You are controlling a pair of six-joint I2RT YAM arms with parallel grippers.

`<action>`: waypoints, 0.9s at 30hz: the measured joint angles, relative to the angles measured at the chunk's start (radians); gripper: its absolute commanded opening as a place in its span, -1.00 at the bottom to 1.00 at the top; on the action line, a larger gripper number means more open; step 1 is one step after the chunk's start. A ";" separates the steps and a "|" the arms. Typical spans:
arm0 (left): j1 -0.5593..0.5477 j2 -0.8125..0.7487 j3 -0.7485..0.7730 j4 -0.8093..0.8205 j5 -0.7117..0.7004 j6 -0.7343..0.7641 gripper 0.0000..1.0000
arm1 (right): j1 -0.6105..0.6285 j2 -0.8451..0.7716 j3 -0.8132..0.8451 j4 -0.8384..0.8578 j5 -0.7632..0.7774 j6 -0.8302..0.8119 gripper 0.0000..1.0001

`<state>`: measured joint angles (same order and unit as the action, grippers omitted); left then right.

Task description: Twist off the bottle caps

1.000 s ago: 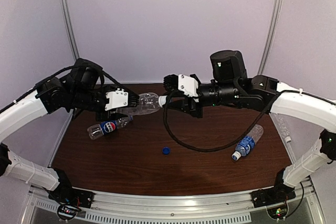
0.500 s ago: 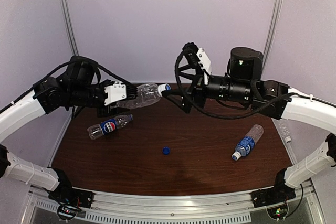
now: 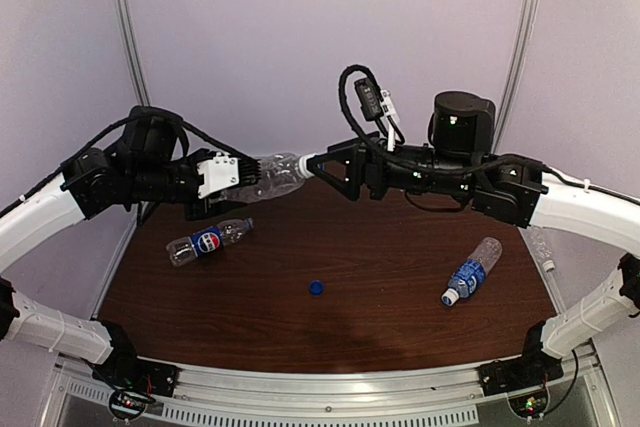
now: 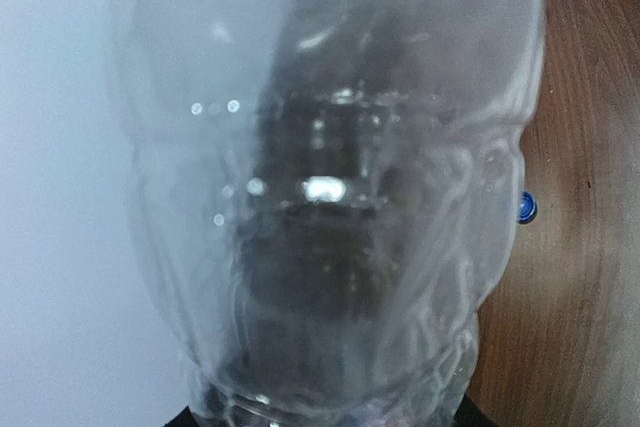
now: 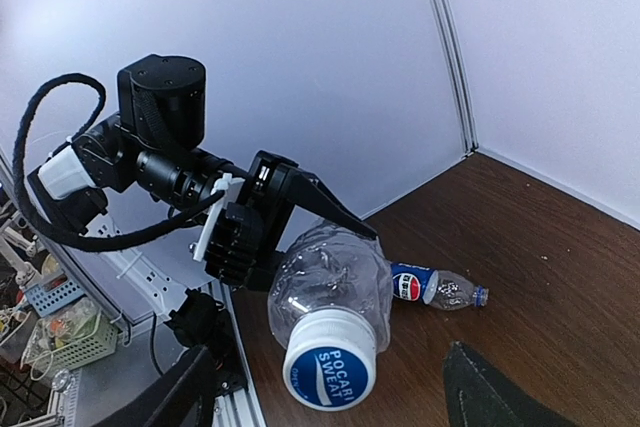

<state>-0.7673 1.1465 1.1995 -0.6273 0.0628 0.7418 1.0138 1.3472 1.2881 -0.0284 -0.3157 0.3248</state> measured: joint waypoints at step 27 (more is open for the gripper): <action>0.001 0.010 0.000 0.005 -0.012 0.008 -0.37 | -0.016 0.056 0.023 -0.011 -0.034 0.043 -1.00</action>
<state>-0.7666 1.1568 1.1995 -0.6228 0.0509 0.7498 0.9981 1.4036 1.3113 -0.0391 -0.3492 0.3679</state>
